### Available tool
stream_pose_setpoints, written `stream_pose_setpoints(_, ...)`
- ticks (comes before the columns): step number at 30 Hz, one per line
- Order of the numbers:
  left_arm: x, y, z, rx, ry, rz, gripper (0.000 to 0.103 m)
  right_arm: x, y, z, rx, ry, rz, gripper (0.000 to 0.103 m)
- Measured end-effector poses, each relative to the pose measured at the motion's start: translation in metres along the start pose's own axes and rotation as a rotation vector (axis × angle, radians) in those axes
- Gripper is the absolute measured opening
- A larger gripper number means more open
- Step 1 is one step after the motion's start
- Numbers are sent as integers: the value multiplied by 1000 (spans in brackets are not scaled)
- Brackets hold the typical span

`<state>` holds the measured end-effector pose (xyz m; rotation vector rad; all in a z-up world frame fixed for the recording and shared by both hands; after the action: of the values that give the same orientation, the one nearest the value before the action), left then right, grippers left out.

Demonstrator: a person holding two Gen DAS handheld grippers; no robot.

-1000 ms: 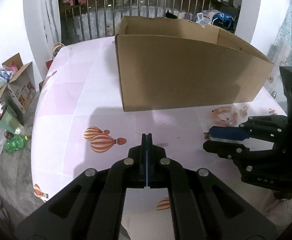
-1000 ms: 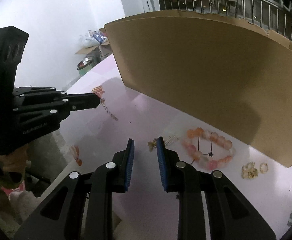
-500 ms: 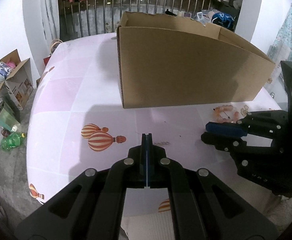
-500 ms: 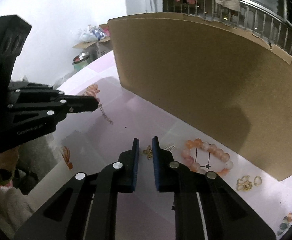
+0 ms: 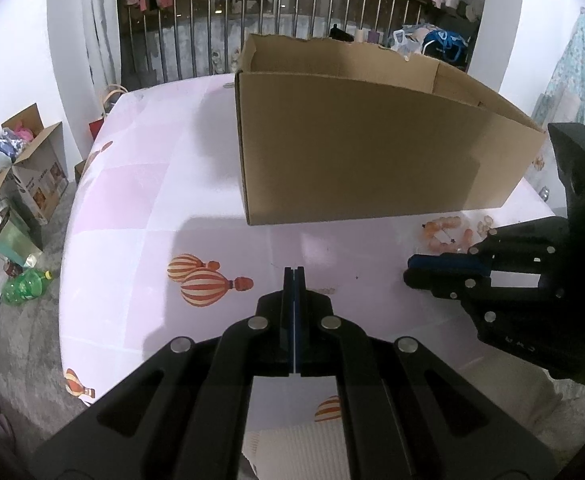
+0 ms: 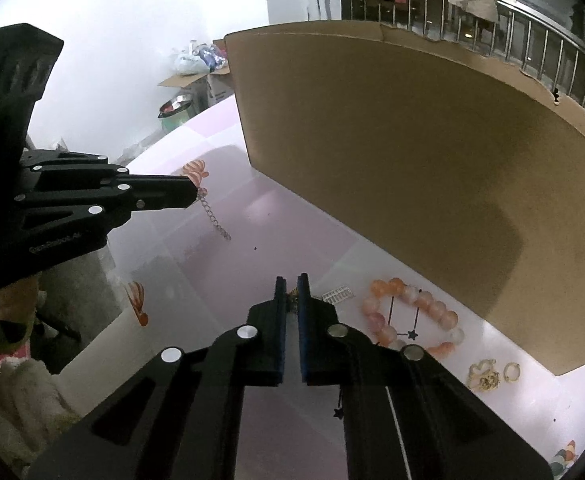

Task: Organize jewelry

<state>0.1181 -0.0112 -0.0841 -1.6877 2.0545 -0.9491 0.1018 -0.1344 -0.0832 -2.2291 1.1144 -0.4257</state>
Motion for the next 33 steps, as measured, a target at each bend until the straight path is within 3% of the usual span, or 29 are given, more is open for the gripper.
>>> stream_pose_setpoints(11, 6, -2, -14, 30, -4, 10, 0, 4, 3, -19, 43, -2, 56, 2)
stream_pose_setpoints(16, 8, 0, -16, 33, -5, 11, 0, 4, 7, -21, 11, -40, 84, 3)
stream_pose_setpoints(21, 7, 0, -16, 34, 2, 4, 0, -5, 4, -15, -29, -29, 27, 16)
stream_pose_setpoints(33, -4, 2, -14, 39, 20, -19, 0, -11, -8, 6, -179, -55, -181, 16)
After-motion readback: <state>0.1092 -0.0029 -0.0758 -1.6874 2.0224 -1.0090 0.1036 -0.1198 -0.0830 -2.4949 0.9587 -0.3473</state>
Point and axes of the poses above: each gripper's, at about its wrist camera, not at the fingertips, and z roughly the way its jaws point, x to its right, y to its underside, the point moved 5 cm from there along z, roughly the way its jaws point, and after that the axes turned 8 degrees about -z, right-handed, at the moved point
